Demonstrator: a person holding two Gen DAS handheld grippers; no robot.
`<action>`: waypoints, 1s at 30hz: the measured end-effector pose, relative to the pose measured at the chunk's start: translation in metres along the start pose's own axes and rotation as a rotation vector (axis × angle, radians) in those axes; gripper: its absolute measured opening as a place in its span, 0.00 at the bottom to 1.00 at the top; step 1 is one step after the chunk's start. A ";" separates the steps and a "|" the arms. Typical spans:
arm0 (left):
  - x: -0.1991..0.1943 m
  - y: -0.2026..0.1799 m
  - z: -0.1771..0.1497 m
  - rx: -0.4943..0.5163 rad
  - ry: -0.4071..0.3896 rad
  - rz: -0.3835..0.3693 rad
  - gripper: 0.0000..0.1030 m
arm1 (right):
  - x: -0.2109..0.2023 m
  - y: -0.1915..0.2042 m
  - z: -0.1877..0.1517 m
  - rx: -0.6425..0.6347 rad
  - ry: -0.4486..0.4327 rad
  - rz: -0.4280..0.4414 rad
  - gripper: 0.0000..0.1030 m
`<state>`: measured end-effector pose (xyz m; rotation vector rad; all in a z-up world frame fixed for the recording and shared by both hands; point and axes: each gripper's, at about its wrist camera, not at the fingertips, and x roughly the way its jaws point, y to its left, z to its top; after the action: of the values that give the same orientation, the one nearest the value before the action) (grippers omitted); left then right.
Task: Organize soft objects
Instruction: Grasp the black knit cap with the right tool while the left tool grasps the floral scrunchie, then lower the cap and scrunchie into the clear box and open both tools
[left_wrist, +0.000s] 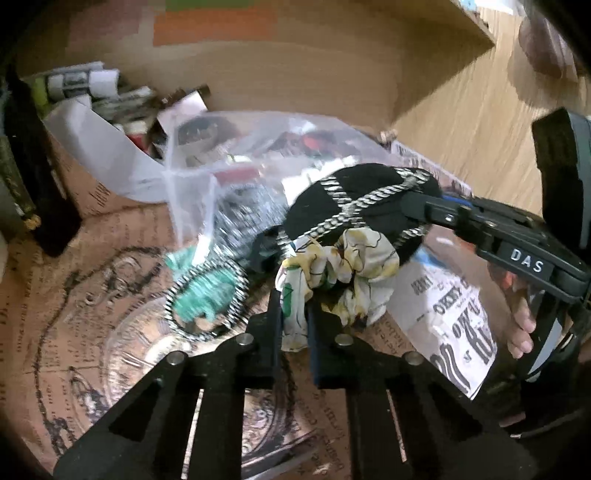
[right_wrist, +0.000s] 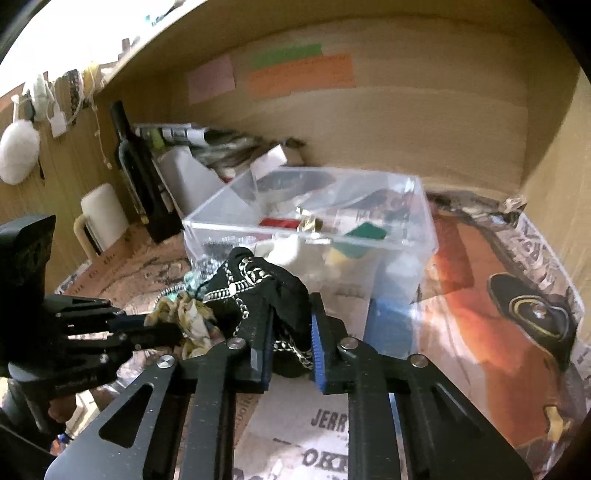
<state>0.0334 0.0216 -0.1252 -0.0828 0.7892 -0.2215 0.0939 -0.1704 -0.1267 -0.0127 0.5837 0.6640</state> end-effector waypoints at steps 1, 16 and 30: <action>-0.004 0.001 0.001 -0.002 -0.017 0.009 0.10 | -0.004 0.000 0.002 0.001 -0.017 -0.004 0.14; -0.037 0.021 0.058 -0.054 -0.207 0.091 0.10 | -0.058 -0.016 0.036 0.025 -0.235 -0.103 0.14; -0.012 0.029 0.123 -0.006 -0.257 0.166 0.10 | -0.019 -0.032 0.081 0.026 -0.259 -0.186 0.14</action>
<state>0.1179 0.0517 -0.0354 -0.0493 0.5376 -0.0490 0.1413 -0.1916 -0.0544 0.0422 0.3361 0.4674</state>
